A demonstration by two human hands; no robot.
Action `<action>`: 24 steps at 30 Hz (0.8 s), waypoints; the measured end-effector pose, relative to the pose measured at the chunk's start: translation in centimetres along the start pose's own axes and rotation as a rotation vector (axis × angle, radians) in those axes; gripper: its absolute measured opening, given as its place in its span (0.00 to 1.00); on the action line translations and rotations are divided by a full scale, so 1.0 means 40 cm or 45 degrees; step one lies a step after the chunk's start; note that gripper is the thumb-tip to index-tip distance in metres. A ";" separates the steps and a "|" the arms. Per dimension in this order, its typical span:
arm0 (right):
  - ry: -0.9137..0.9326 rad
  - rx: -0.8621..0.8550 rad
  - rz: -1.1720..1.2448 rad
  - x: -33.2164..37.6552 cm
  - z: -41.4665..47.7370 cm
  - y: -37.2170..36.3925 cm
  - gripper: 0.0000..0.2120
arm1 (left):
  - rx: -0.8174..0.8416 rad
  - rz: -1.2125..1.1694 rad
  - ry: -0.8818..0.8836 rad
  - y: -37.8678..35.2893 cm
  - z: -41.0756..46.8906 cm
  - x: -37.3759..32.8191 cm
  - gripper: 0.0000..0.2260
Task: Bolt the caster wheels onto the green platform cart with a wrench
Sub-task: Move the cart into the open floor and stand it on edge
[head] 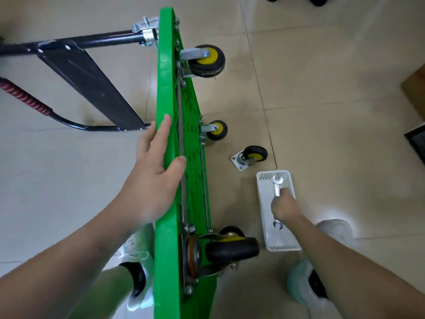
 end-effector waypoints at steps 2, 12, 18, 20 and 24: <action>0.012 -0.011 0.142 0.071 -0.064 0.055 0.07 | 0.009 0.006 -0.002 0.000 0.001 0.000 0.31; 0.365 0.438 0.627 0.361 -0.539 0.240 0.09 | 0.103 -0.126 -0.004 0.039 -0.047 -0.040 0.32; 0.213 0.590 1.149 0.413 -0.589 0.235 0.11 | 0.100 -0.224 0.019 0.042 -0.058 -0.056 0.32; 0.083 0.789 1.535 0.436 -0.589 0.236 0.16 | 0.099 -0.209 0.023 0.038 -0.051 -0.054 0.32; 0.276 0.890 1.710 0.486 -0.594 0.269 0.21 | 0.102 -0.163 0.029 0.031 -0.042 -0.051 0.33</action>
Point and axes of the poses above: each hand's wrist, its own z-axis towards the middle knuckle, its own y-axis out of the back of the hand, x = y × z, the point moved 3 cm from there along z, towards the middle knuckle, and after that the axes turned 1 degree about z, right-handed, at the moved point
